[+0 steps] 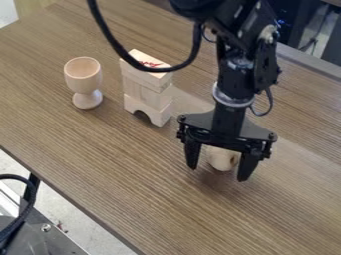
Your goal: Put ball with hole into cup
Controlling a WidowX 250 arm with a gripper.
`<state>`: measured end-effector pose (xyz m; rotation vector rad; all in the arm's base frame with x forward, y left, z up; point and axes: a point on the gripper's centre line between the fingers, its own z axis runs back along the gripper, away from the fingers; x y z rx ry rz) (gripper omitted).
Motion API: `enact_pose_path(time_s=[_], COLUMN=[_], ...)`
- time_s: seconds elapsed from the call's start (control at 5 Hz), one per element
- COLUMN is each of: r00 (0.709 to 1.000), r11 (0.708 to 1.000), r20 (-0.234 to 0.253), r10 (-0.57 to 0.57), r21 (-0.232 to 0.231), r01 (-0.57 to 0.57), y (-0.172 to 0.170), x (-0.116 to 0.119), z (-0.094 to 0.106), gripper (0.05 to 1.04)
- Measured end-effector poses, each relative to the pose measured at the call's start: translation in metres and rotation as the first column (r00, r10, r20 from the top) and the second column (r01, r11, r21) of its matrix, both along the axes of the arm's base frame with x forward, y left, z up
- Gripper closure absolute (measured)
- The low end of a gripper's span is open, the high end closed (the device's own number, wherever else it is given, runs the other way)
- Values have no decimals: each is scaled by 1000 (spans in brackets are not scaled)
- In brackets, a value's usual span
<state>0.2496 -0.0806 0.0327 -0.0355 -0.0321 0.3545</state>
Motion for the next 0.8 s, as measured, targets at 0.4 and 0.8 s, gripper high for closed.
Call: enact_pose_path(time_s=[0.4, 0.8], r00=[1000, 998], r11=[1000, 999], r20=[7, 31], r10=[7, 49], r21=[-13, -20], r01=[-6, -49], y=[-5, 6], x=[12, 28], z=[-5, -4], gripper=[83, 291])
